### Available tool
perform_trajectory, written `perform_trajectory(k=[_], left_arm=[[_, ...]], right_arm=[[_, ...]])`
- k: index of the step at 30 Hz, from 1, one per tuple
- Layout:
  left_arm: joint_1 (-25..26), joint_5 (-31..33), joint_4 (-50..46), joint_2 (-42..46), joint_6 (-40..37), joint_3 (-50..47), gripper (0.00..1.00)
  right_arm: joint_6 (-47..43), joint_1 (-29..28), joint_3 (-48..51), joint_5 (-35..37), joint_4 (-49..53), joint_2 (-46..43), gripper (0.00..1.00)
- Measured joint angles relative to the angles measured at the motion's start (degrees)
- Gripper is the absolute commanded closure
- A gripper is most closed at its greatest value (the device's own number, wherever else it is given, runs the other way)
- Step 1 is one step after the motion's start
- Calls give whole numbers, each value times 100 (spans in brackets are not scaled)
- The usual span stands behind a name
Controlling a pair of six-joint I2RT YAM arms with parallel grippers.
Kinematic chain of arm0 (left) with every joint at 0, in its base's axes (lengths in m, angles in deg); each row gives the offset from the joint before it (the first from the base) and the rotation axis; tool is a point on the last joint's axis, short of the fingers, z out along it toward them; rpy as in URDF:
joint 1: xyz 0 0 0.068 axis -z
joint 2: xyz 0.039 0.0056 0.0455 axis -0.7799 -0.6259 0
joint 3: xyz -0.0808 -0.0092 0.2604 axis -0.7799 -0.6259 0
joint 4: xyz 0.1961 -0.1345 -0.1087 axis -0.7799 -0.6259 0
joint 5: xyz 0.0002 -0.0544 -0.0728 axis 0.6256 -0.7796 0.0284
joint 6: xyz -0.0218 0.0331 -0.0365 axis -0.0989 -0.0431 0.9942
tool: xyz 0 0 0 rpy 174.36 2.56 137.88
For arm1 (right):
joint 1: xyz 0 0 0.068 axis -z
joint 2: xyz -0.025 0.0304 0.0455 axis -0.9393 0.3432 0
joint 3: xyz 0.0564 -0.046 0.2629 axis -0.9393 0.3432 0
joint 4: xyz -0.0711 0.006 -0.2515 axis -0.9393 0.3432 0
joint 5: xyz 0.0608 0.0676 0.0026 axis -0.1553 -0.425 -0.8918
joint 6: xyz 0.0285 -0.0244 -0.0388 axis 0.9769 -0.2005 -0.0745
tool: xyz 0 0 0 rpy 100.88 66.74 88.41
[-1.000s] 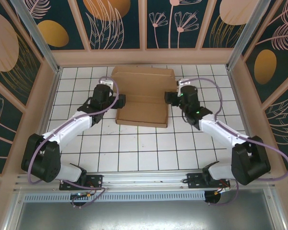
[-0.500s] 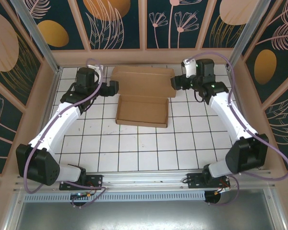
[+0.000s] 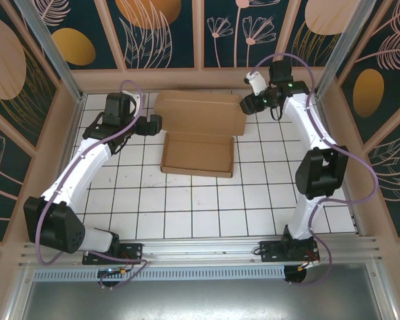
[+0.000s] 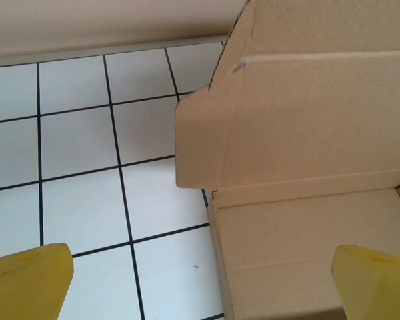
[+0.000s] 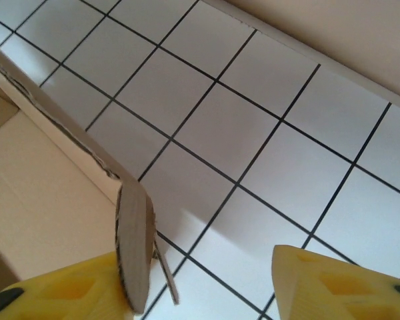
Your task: Fold the paper box
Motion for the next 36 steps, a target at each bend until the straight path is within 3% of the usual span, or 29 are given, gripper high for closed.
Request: perform_trajectory(k=[9, 12, 17, 20, 36], left_arm=[[-11, -61, -83, -11, -2, 0, 1], [-11, -66, -90, -11, -24, 0, 1], [-11, -101, -149, -107, -59, 0, 1], [-11, -103, -229, -197, -63, 0, 1], [-177, -146, -227, -365, -551, 396, 4]], right_arm=[[-769, 24, -1392, -409, 1193, 975, 58], [-953, 24, -1528, -505, 1443, 1137, 65], [-1211, 24, -1696, -638, 1803, 1307, 81], [-1342, 28, -1749, -673, 1941, 1318, 100], [-1803, 42, -1589, -879, 1921, 1252, 100]])
